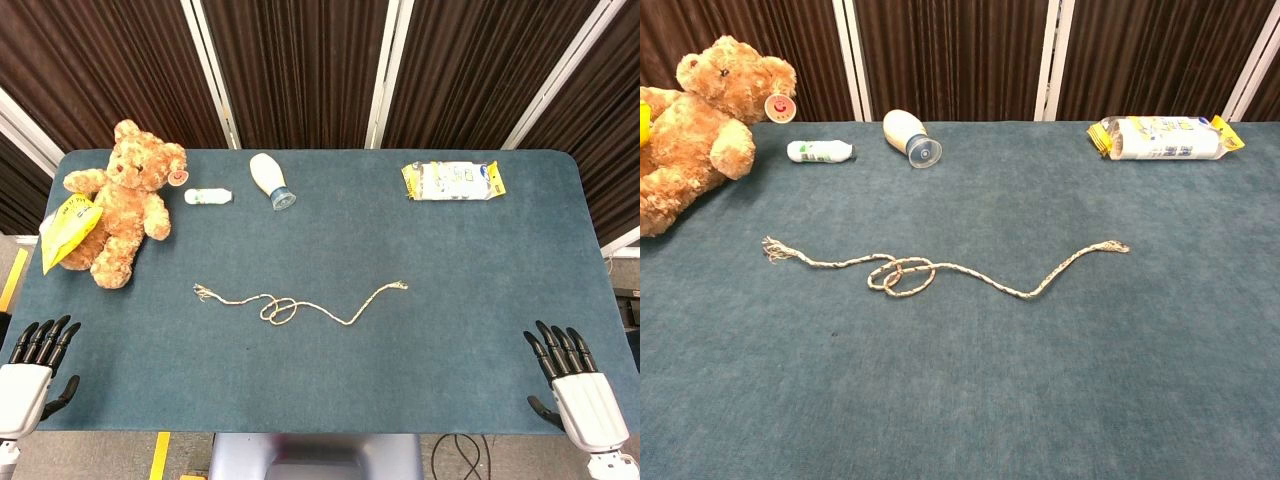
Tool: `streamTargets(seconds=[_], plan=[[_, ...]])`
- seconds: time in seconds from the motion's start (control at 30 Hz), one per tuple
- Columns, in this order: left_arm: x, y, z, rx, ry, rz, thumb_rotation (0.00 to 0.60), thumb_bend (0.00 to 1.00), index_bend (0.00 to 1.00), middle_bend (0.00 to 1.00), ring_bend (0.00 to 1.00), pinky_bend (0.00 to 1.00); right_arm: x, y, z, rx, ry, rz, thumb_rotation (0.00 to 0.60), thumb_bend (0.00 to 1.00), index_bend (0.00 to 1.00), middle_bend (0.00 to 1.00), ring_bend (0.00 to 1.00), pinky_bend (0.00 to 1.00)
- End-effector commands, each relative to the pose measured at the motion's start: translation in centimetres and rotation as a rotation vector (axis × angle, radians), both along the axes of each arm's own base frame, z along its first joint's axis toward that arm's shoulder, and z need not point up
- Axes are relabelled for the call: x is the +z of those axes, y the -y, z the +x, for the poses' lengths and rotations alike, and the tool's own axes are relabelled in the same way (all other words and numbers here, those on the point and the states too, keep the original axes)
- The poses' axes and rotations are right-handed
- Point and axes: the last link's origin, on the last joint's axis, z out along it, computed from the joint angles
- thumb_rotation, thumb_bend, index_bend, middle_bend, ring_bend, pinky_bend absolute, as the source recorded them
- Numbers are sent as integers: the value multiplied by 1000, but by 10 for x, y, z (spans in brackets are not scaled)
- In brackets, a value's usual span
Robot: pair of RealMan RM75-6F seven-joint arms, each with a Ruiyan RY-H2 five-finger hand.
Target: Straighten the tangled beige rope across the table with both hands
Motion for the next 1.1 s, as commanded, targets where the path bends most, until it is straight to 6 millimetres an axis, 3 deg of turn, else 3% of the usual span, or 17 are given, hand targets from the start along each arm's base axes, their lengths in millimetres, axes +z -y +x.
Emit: streamTargets(seconds=[0.03,0.27,0.43,0.67,0.8,1.1], plan=[[-1,1,0,-2,0,-1,600,413,0,0,0,30,0,0,0,1,1,1,600,233,0,0,0,0],[-7,-2,4,-22,8,-28,600,414,0,0,0,30,1,-2,0,3,3,0,600,233,0,0,0,0],[-29,-18,17,-78,44,-96,600,414,0,0,0,31,5,-2,0,7,19,-10,600,234,0,0,0,0],[-72,-59,45,-140,42,-236,600,419,7,0,0,29,4,0,-2,-3,17,-18,600,234,0,0,0,0],[-94,-84,62,-189,65,-255,600,419,114,0,0,2,-1,3,-3,-14,-6,-17,600,234,0,0,0,0],[-142,-135,86,-232,118,-256,600,424,183,0,0,0,-11,7,-6,-30,-48,-16,600,233,0,0,0,0]])
